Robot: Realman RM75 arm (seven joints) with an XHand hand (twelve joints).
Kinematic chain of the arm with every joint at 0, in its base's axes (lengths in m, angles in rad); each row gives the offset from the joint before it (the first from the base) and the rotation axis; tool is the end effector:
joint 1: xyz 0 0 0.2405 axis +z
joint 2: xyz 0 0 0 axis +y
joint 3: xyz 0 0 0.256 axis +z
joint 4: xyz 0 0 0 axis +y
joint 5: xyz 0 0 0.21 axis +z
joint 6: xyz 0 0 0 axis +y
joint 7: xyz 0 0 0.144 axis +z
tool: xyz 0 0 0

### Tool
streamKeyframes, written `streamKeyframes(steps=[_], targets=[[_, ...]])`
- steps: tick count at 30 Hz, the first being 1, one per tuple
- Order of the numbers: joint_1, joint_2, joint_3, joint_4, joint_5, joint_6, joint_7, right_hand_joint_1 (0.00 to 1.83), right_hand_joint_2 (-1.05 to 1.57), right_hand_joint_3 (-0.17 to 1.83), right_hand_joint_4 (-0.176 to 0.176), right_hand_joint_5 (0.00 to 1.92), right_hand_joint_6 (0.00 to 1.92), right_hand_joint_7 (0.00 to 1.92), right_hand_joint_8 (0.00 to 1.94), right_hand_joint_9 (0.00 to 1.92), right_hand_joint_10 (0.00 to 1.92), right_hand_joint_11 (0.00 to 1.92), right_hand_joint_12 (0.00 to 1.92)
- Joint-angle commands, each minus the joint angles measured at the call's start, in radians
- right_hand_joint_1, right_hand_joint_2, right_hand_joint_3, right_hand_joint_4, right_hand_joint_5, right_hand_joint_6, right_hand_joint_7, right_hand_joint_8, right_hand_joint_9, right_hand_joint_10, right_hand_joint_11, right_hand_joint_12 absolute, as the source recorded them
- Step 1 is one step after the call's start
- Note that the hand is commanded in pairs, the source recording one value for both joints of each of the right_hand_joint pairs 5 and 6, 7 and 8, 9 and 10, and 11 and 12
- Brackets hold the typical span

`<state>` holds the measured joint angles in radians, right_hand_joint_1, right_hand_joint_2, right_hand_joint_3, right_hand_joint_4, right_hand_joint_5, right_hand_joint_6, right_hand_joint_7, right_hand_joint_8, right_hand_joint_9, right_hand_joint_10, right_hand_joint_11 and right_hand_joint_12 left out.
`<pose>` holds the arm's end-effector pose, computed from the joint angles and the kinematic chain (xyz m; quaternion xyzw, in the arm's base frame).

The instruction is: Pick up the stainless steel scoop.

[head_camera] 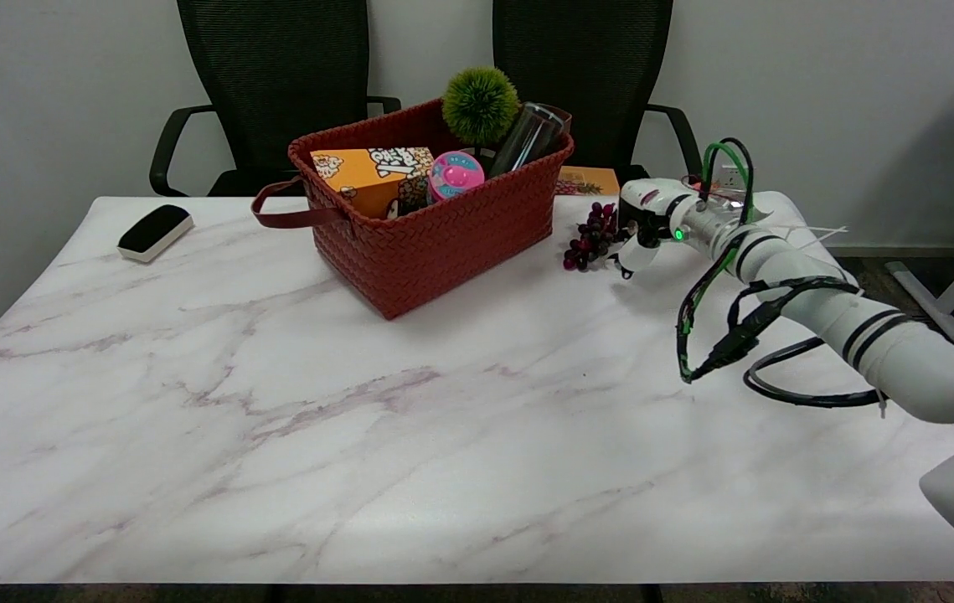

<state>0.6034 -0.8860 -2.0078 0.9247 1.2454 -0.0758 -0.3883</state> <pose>-0.2259 -0.4587 0.4397 0.6688 -0.1002 -0.0519 0.7348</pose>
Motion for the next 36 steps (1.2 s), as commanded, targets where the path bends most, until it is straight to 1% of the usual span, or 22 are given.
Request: streamKeyframes(steps=[1, 8, 12, 15, 18, 28, 32, 36], targets=[[-0.351, 0.039, 0.366, 0.303, -0.077, 0.068, -0.001, 1.09, 0.91, 0.64, 0.000, 1.77, 1.77, 1.92, 1.92, 1.70, 1.70, 1.92, 1.92], [-0.464, 0.035, 0.451, 0.462, -0.151, 0.191, -0.003, 1.09, 0.92, 0.64, 0.000, 1.76, 1.76, 1.92, 1.92, 1.69, 1.69, 1.92, 1.92], [-0.488, 0.031, 0.461, 0.548, -0.223, 0.250, -0.015, 1.09, 0.92, 0.64, 0.000, 1.76, 1.76, 1.92, 1.92, 1.69, 1.69, 1.92, 1.92], [-0.484, 0.030, 0.436, 0.596, -0.246, 0.294, -0.046, 1.09, 0.92, 0.65, 0.000, 1.76, 1.76, 1.92, 1.92, 1.69, 1.69, 1.92, 1.92], [-0.454, 0.033, 0.392, 0.620, -0.263, 0.329, -0.071, 1.09, 0.92, 0.65, 0.000, 1.76, 1.76, 1.92, 1.92, 1.69, 1.69, 1.92, 1.92], [-0.308, 0.024, 0.209, 0.677, -0.383, 0.400, -0.067, 1.08, 0.92, 0.66, 0.000, 1.76, 1.76, 1.92, 1.92, 1.71, 1.71, 1.92, 1.92], [-0.248, 0.004, 0.132, 0.688, -0.409, 0.403, -0.059, 1.07, 0.93, 0.66, 0.000, 1.77, 1.77, 1.92, 1.92, 1.71, 1.71, 1.92, 1.92], [-0.152, -0.007, 0.037, 0.687, -0.411, 0.386, -0.008, 1.06, 0.95, 0.66, 0.000, 1.78, 1.78, 1.92, 1.92, 1.72, 1.72, 1.92, 1.92]])
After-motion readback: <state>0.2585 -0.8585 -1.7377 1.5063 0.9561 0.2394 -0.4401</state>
